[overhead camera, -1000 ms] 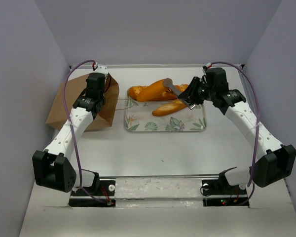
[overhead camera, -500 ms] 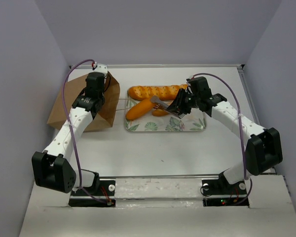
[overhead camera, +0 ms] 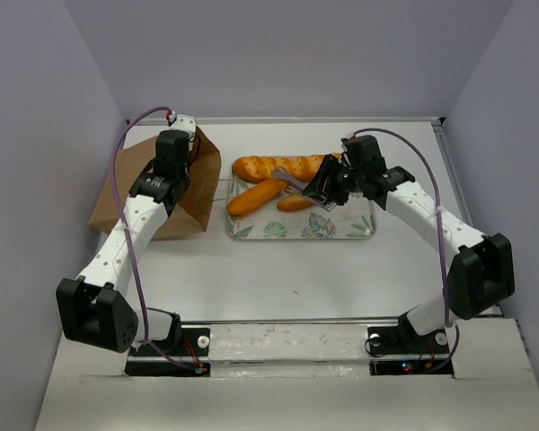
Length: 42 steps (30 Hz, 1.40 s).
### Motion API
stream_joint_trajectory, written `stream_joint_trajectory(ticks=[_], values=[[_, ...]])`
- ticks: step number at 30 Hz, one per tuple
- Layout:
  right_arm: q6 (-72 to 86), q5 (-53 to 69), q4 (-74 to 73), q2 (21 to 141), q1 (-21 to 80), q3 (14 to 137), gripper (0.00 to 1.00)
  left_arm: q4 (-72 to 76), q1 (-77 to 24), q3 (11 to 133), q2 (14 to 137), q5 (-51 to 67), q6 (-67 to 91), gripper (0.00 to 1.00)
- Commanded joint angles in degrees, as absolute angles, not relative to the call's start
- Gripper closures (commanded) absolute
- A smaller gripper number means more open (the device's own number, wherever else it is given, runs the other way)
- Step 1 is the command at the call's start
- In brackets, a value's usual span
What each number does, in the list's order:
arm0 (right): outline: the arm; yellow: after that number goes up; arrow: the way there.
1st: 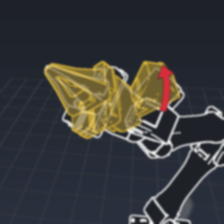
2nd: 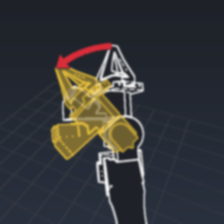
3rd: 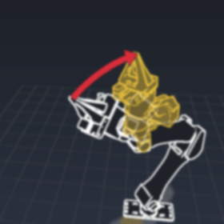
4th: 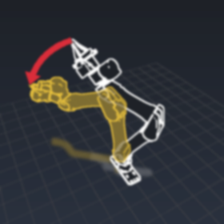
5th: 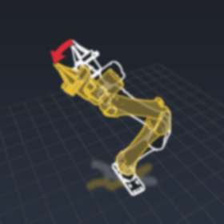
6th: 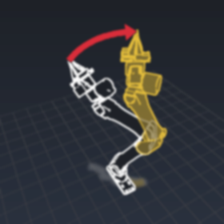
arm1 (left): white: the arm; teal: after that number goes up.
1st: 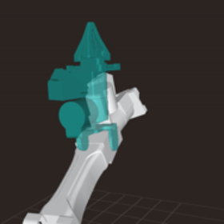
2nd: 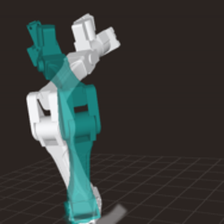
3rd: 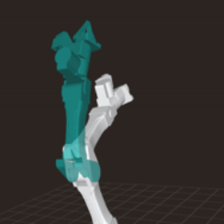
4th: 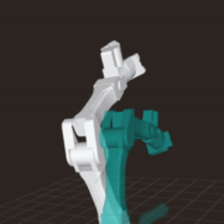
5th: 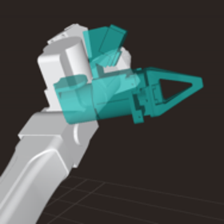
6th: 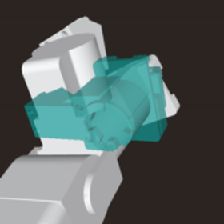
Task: Take the fake bread out of the paper bag
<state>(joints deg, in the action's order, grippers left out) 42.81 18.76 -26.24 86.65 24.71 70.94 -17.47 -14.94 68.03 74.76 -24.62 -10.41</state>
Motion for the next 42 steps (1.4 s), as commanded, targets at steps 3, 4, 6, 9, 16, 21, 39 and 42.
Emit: stream_joint_trajectory(ticks=[3,4,6,9,16,21,39,42], values=[[41.2,14.1,-31.0,82.3,24.5,76.3,0.46,-16.0,-14.9,71.8,72.2,-23.9,-9.7,1.00],[41.0,13.5,-31.9,81.8,24.5,76.7,0.46,-16.1,-14.9,71.9,72.1,-23.8,-9.8,1.00],[40.3,12.3,-33.9,80.5,24.5,78.1,0.46,-16.4,-14.9,72.2,72.1,-23.5,-9.7,1.00],[37.5,11.6,-37.2,79.5,24.5,81.1,0.47,-17.4,-14.9,72.5,71.8,-22.2,-9.2,1.00],[28.9,21.3,-43.5,81.6,25.8,94.5,0.48,-18.8,-14.9,70.5,69.1,-15.0,-9.5,1.00],[31.5,26.0,-35.6,85.9,34.9,95.2,0.50,-19.6,-14.9,69.7,67.4,-11.3,-9.6,1.00],[37.2,27.8,-17.0,99.3,44.3,87.6,0.50,-11.1,-14.9,54.5,54.1,-3.3,-15.3,1.00],[38.8,27.9,-11.8,100.2,44.3,84.2,0.50,-12.7,-14.9,54.4,53.3,-3.2,-15.8,1.00]])
